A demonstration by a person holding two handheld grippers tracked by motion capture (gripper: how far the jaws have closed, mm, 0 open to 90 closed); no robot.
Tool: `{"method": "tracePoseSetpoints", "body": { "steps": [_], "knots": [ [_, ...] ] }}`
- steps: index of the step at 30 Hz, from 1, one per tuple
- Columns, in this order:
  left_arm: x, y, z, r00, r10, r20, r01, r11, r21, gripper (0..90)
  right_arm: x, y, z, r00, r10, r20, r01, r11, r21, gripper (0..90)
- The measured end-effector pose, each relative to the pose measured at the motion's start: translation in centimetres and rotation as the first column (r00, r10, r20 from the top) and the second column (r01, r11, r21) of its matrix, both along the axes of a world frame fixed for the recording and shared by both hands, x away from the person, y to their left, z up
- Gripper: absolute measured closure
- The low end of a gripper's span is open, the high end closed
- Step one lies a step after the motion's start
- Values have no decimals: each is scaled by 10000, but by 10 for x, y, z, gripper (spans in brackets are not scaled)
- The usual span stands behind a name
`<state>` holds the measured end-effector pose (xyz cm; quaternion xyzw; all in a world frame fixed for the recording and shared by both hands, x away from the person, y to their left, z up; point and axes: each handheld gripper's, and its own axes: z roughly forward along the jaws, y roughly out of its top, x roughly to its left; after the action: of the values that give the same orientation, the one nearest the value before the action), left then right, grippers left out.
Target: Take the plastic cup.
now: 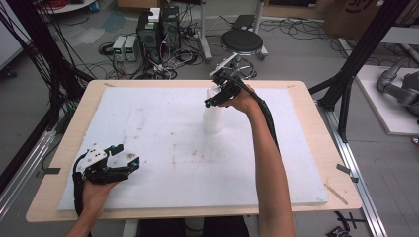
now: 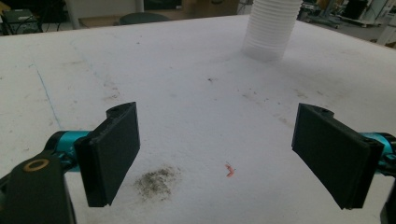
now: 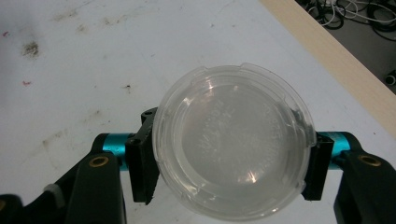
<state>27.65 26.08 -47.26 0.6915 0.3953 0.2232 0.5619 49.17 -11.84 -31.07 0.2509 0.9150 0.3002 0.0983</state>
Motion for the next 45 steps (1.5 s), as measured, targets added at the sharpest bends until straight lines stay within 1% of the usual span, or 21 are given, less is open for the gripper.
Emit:
{"method": "tracePoseSetpoints", "body": {
  "steps": [4, 9, 11, 12, 13, 16, 19, 20, 23, 26, 27, 28, 29, 30, 31, 34, 35, 36, 41, 43, 45],
  "knots": [
    [0, 0, 0, 10000, -8, -5, 8, 10000, -8, 152, 0, 1, 2, 10000, -66, 13, 66, 10000, 54, 379],
    [0, 0, 0, 10000, -6, -18, 6, 10000, -16, 152, -1, 0, 5, 9999, -50, 145, 48, 9999, 142, 387],
    [0, 0, 0, 10000, -9, -18, 9, 10000, -15, 152, -2, 0, 8, 9998, -127, 169, 122, 9996, 261, 391],
    [0, 0, 0, 10000, -10, -17, 10, 10000, -9, 152, -2, -1, 9, 9996, -56, 271, 47, 9994, 329, 393],
    [0, 0, 0, 10000, -6, -16, 6, 10000, -18, 152, -3, -2, 11, 9995, -167, 260, 156, 9990, 421, 393],
    [0, -1, 0, 10000, -3, -38, 2, 10000, -21, 152, -5, -4, 18, 9990, -194, 401, 169, 9980, 611, 397],
    [0, -1, 0, 10000, -3, -35, 3, 10000, -11, 152, -6, -5, 28, 9974, -105, 708, 48, 9967, 809, 403],
    [0, -1, 0, 10000, -8, -35, 8, 10000, -2, 152, -8, -5, 32, 9973, -170, 721, 108, 9963, 855, 407],
    [0, -1, 0, 10000, -16, -53, 16, 10000, -4, 152, -10, -7, 46, 9955, -261, 915, 175, 9954, 940, 410],
    [1, 0, 0, 10000, -42, -90, 43, 10000, 64, 152, -12, -9, 60, 9928, -188, 1183, 53, 9935, 1133, 411],
    [1, 0, 0, 10000, -42, -90, 43, 10000, 64, 152, -12, -9, 60, 9928, -188, 1183, 53, 9935, 1133, 411],
    [1, 0, 0, 9999, -46, -94, 47, 10000, 64, 152, -13, -8, 65, 9926, -175, 1203, 40, 9937, 1120, 411],
    [1, 0, 0, 9999, -53, -86, 54, 10000, 73, 152, -15, -7, 75, 9899, -123, 1411, -32, 9940, 1089, 412],
    [1, 0, 0, 9999, -60, -90, 60, 10000, 78, 152, -15, -7, 75, 9899, -123, 1411, -32, 9940, 1089, 412],
    [1, 0, 0, 9999, -36, -116, 36, 10000, 64, 152, -17, -6, 86, 9881, -101, 1534, -77, 9933, 1155, 413],
    [1, 0, 0, 10000, -28, -90, 28, 10000, -2, 152, -20, -4, 99, 9845, -44, 1755, -163, 9931, 1164, 413],
    [1, 0, 0, 10000, -28, -90, 28, 10000, -2, 152, -20, -4, 99, 9845, -44, 1755, -163, 9931, 1164, 413],
    [1, 0, 0, 9999, -35, -104, 35, 10000, 1, 152, -22, -3, 106, 9828, -31, 1845, -207, 9917, 1271, 413],
    [1, 0, 0, 10000, -45, -87, 45, 10000, 9, 152, -27, -3, 110, 9808, 20, 1949, -262, 9923, 1213, 414],
    [1, 0, 0, 9999, -46, -100, 46, 10000, 5, 152, -36, -4, 109, 9778, 77, 2094, -387, 9888, 1443, 414],
    [1, 0, 0, 9999, -52, -132, 52, 10000, -30, 152, -47, -5, 106, 9751, 302, 2196, -627, 9878, 1428, 415]
  ]
}}
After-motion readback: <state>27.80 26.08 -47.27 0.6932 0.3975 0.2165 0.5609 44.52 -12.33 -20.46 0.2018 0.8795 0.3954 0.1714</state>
